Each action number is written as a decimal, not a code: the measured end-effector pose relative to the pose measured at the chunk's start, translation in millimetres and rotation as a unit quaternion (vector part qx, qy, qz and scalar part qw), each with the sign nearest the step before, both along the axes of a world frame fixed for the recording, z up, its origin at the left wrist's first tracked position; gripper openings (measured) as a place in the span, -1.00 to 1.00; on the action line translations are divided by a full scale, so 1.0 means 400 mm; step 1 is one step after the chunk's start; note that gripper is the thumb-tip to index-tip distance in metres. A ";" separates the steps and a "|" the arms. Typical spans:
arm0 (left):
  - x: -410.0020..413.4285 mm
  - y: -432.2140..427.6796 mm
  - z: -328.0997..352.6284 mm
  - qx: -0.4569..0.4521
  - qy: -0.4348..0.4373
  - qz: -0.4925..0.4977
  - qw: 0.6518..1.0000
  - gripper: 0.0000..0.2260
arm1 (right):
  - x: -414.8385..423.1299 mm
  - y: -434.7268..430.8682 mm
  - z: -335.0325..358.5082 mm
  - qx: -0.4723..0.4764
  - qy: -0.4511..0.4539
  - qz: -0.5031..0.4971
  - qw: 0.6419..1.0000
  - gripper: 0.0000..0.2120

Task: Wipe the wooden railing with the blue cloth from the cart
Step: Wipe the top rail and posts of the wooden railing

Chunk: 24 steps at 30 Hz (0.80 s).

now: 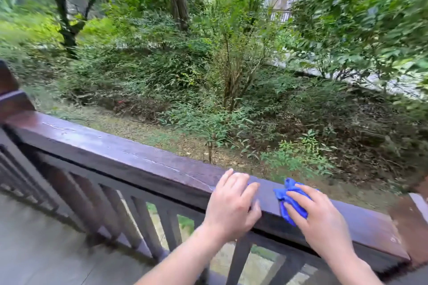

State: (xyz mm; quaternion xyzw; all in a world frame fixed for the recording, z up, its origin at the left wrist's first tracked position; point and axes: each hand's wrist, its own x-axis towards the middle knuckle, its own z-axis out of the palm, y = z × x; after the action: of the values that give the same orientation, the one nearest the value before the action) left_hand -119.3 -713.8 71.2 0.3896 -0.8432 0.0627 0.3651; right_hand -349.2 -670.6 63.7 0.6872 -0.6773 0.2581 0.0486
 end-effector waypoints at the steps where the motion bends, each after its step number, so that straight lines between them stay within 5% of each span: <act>1: 0.052 -0.022 0.003 -0.007 -0.001 0.026 1.000 -0.76 | -0.002 -0.017 0.011 0.002 -0.019 -0.041 0.999 -0.76; 3: 0.160 -0.075 0.009 -0.009 -0.007 0.082 0.997 -0.77 | 0.023 -0.038 0.020 0.005 -0.043 -0.092 0.995 -0.78; 8: 0.358 -0.202 0.017 0.068 -0.017 0.184 0.981 -0.70 | 0.102 -0.011 -0.011 -0.016 0.010 0.016 1.000 -0.69; 14: 0.389 -0.250 -0.033 0.058 -0.002 0.160 0.985 -0.74 | 0.116 -0.045 0.008 -0.031 -0.045 -0.111 0.992 -0.80; 19: 0.397 -0.258 -0.040 0.045 0.000 0.165 0.985 -0.74 | 0.155 -0.018 -0.012 -0.042 0.012 0.027 0.999 -0.79; 24: 0.398 -0.257 -0.037 0.048 -0.010 0.175 0.983 -0.77 | 0.087 -0.083 0.039 0.008 -0.039 -0.152 0.988 -0.80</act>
State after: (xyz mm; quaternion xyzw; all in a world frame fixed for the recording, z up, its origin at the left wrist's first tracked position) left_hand 40.0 -816.5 56.2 0.5478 -0.7676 0.0888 0.3207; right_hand -314.3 -703.8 79.2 0.5657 -0.7776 0.2688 0.0551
